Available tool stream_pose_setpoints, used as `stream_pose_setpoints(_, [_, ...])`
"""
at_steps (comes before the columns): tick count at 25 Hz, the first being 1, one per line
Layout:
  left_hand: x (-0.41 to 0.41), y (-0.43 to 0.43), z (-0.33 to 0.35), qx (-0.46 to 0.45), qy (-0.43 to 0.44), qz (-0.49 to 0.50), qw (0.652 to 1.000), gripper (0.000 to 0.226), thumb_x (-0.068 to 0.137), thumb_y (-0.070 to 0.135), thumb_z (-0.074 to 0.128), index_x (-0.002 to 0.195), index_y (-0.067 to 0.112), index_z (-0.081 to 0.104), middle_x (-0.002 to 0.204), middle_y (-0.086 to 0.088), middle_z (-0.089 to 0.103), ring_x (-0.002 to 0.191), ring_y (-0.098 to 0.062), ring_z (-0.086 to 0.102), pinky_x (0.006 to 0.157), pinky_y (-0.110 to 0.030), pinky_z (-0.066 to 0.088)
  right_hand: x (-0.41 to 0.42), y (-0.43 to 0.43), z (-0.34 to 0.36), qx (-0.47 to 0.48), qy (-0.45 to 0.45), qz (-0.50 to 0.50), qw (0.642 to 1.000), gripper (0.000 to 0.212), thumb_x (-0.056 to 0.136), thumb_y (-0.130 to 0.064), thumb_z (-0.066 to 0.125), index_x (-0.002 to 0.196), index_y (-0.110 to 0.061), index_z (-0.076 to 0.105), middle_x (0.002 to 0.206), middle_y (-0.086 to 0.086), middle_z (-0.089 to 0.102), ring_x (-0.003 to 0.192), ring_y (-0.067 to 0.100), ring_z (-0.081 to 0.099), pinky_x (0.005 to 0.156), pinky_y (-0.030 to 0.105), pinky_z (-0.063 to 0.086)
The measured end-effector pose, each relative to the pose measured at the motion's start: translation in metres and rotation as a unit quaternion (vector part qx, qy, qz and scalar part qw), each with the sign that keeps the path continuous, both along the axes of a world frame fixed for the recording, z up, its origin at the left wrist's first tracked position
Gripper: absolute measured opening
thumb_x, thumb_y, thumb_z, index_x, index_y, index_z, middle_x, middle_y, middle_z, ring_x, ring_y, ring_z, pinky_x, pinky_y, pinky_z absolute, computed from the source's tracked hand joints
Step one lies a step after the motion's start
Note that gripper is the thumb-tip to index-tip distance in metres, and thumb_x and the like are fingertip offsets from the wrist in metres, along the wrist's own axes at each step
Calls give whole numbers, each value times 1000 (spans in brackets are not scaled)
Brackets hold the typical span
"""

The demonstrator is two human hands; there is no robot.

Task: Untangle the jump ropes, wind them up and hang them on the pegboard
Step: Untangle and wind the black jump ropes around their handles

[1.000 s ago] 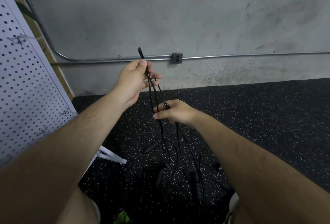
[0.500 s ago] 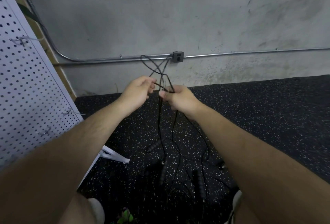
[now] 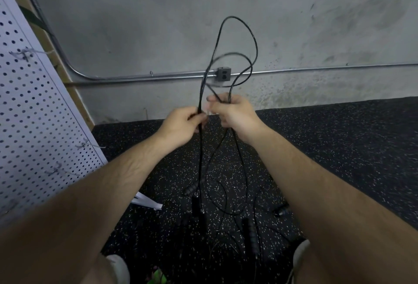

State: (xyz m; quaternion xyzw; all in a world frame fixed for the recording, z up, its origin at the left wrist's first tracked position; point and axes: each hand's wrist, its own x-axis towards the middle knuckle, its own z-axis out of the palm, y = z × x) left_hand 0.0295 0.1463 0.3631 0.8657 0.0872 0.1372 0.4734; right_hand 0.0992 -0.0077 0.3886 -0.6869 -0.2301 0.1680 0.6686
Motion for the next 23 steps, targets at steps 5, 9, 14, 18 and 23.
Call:
stream_pose_setpoints(5, [4, -3, 36, -105, -113, 17, 988, 18, 102, 21, 58, 95, 21, 74, 79, 7, 72, 70, -9, 65, 64, -21, 52, -14, 2, -32, -169, -1, 66, 983, 20, 79, -28, 86, 92, -19, 73, 87, 3, 72, 58, 11, 48, 54, 26, 36])
stream_pose_setpoints(9, [3, 3, 35, -146, -125, 19, 981, 19, 103, 30, 57, 98, 23, 74, 90, 1, 74, 79, -16, 69, 79, -33, 58, -15, 4, -27, -185, -41, 4, 982, 25, 82, -33, 83, 82, -10, 73, 59, -13, 62, 46, 1, 49, 55, 20, 42])
stream_pose_setpoints(14, [-9, 12, -1, -75, -31, -13, 997, 29, 100, 10, 60, 121, 29, 65, 120, 8, 68, 111, -16, 66, 90, -19, 52, -8, 3, -5, -105, -30, -47, 993, 36, 82, -32, 83, 88, 3, 74, 52, -8, 59, 38, 1, 40, 45, 16, 33])
stream_pose_setpoints(18, [-20, -9, -8, 14, -127, 56, 990, 57, 87, 3, 70, 133, 22, 44, 134, 3, 40, 111, -6, 58, 83, -10, 50, -9, 9, 3, -24, 29, -77, 996, 34, 81, -31, 84, 90, 1, 75, 63, -2, 64, 41, 2, 45, 42, 15, 34])
stream_pose_setpoints(23, [-17, -23, -19, 182, -168, 75, 966, 29, 93, 27, 70, 117, 15, 61, 147, -2, 30, 143, -14, 25, 116, -13, 14, -8, 8, 13, -5, 41, -78, 996, 24, 80, -36, 84, 78, -16, 72, 64, -5, 64, 43, 6, 39, 43, 21, 31])
